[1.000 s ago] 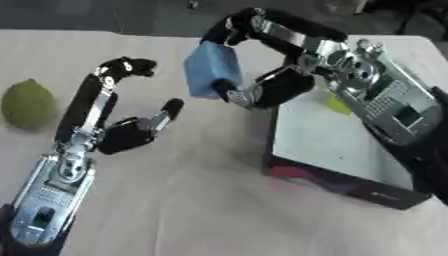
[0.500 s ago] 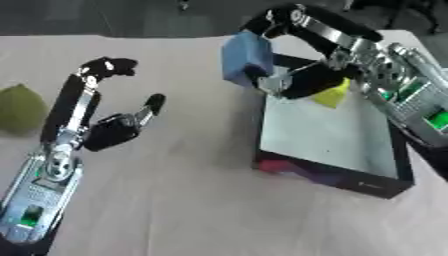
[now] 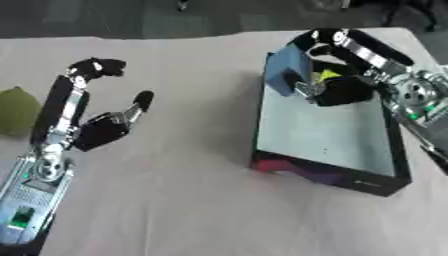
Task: Pick up the objects with one hand, pass them to the other hand, and then place them into the box on the other side of the table.
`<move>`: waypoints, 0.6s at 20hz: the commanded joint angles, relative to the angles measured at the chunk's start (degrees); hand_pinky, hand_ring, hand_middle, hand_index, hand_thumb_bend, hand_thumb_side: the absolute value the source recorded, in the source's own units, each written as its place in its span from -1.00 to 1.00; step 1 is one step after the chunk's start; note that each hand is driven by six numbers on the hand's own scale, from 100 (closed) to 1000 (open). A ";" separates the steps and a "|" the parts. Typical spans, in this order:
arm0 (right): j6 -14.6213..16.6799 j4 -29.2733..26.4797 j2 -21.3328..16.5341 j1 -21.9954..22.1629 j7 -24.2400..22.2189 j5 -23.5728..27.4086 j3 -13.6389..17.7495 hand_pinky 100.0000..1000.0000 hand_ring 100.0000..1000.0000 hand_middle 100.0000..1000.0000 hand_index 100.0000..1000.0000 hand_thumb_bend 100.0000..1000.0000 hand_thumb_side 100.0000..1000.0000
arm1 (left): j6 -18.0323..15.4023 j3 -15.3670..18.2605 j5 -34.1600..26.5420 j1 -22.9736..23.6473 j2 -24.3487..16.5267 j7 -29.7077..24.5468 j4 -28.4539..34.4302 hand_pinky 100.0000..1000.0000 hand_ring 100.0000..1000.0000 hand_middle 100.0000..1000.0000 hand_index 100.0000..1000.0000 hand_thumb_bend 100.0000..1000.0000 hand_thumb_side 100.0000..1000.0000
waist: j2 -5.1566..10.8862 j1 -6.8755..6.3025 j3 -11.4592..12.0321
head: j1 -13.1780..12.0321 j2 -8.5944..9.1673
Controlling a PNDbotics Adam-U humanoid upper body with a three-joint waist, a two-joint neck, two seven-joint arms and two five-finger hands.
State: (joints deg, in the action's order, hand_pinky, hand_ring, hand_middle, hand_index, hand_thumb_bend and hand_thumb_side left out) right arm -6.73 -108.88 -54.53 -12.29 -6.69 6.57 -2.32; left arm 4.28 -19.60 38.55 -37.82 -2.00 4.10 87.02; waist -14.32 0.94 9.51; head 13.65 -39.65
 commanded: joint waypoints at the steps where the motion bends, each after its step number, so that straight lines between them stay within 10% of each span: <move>1: 0.88 2.08 -2.38 0.92 -0.53 2.06 2.15 0.82 0.99 0.09 0.29 -1.00 -0.50 | 0.16 0.55 -0.33 -1.18 -0.78 0.29 0.99 0.66 0.45 0.19 0.51 -0.21 0.10 | 1.23 -0.76 0.03 | 0.16 0.45; 12: 5.67 10.65 -2.72 3.19 -3.35 0.66 3.48 0.83 1.00 0.16 0.34 -1.00 -0.47 | 0.05 0.47 -0.55 -1.57 -0.71 0.60 1.22 0.66 0.45 0.19 0.51 -0.21 0.10 | 0.63 -1.03 0.38 | 0.60 1.06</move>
State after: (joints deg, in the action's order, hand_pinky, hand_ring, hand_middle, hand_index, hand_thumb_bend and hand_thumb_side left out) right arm -1.68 -98.68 -54.92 -8.94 -10.30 8.32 0.04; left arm 4.32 -19.55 38.14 -38.31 -2.01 4.41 87.09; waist -14.39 0.44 9.90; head 14.10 -39.44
